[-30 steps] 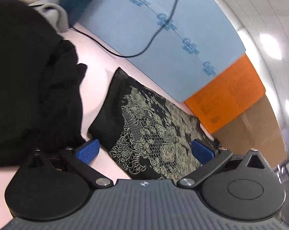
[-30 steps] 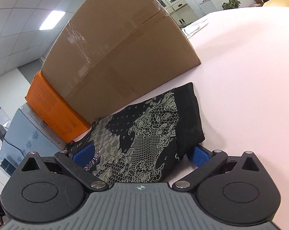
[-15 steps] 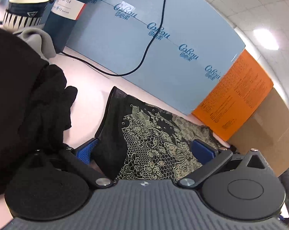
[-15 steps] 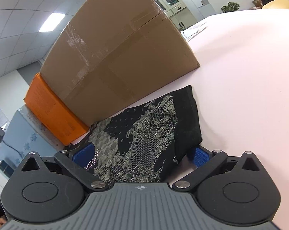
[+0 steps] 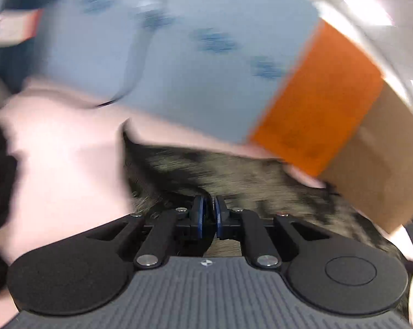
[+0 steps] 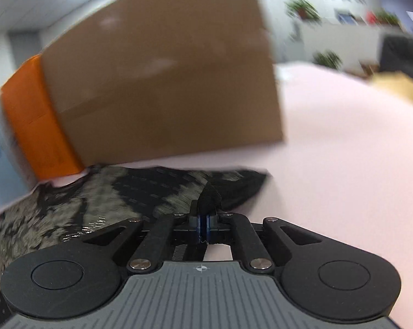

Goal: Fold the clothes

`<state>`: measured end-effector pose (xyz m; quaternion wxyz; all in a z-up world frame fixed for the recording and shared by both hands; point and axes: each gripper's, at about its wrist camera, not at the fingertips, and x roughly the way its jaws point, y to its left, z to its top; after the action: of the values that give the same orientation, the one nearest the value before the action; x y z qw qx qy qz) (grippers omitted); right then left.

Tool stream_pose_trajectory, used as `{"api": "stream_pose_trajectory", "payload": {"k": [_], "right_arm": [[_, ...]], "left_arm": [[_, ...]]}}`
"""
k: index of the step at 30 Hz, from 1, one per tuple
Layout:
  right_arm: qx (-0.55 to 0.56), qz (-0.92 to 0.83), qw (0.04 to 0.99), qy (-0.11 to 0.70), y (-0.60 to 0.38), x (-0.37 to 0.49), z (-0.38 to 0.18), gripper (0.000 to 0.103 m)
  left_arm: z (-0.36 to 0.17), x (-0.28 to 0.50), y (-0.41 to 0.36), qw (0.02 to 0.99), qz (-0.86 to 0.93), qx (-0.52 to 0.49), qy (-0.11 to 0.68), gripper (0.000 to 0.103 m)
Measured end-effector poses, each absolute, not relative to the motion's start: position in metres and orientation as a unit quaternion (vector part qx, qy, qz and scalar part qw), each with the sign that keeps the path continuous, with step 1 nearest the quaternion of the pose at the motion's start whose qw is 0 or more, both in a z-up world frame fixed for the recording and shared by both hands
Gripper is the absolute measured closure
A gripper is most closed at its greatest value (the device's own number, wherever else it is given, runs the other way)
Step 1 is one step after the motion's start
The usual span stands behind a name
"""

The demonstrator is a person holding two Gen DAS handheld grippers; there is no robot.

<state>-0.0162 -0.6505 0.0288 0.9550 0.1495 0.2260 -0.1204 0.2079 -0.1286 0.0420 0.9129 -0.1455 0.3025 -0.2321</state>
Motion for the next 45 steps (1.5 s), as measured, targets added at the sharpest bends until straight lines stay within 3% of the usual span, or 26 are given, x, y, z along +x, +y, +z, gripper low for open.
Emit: {"api": "stream_pose_trajectory", "payload": {"k": [4, 9, 10, 11, 12, 13, 15, 19, 23, 30, 33, 37, 45], "right_arm": [[0.066, 0.003, 0.966, 0.248, -0.581, 0.013, 0.031, 0.099], [0.027, 0.081, 0.946, 0.314, -0.530, 0.027, 0.001, 0.097], [0.022, 0.086, 0.944, 0.317, -0.525, 0.026, -0.001, 0.091], [0.019, 0.087, 0.944, 0.317, -0.523, 0.024, -0.001, 0.077], [0.015, 0.089, 0.944, 0.316, -0.521, 0.022, -0.001, 0.069], [0.013, 0.091, 0.945, 0.315, -0.519, 0.020, -0.001, 0.057], [0.013, 0.092, 0.945, 0.313, -0.518, 0.017, 0.001, 0.057], [0.030, 0.100, 0.946, 0.308, -0.519, 0.010, 0.007, 0.056], [0.053, 0.122, 0.939, 0.317, -0.514, 0.005, 0.010, 0.039], [0.066, 0.137, 0.933, 0.327, -0.499, -0.015, 0.028, 0.029], [0.121, 0.142, 0.926, 0.327, -0.495, -0.015, 0.037, 0.026], [0.238, 0.153, 0.900, 0.331, -0.494, -0.004, 0.043, 0.013], [0.306, 0.146, 0.883, 0.326, -0.474, 0.060, 0.033, 0.012]], "left_arm": [[0.048, 0.180, -0.207, 0.888, -0.349, -0.067, 0.292, 0.096], [0.020, 0.157, -0.267, 0.844, -0.415, 0.014, 0.340, 0.092], [0.017, 0.155, -0.270, 0.841, -0.419, 0.023, 0.342, 0.083], [0.013, 0.152, -0.274, 0.838, -0.423, 0.032, 0.344, 0.079], [0.012, 0.150, -0.275, 0.837, -0.427, 0.038, 0.340, 0.063], [0.013, 0.149, -0.274, 0.839, -0.426, 0.041, 0.336, 0.036], [0.017, 0.147, -0.268, 0.846, -0.422, 0.035, 0.322, 0.019], [0.030, 0.141, -0.251, 0.847, -0.431, 0.021, 0.312, 0.019], [0.043, 0.137, -0.225, 0.840, -0.441, -0.007, 0.316, 0.019], [0.052, 0.132, -0.181, 0.877, -0.379, 0.029, 0.295, 0.016], [0.045, 0.136, -0.164, 0.883, -0.349, 0.024, 0.313, 0.016], [0.032, 0.136, -0.150, 0.877, -0.345, 0.016, 0.335, 0.016], [0.035, 0.114, -0.178, 0.863, -0.399, 0.092, 0.297, 0.016]]}}
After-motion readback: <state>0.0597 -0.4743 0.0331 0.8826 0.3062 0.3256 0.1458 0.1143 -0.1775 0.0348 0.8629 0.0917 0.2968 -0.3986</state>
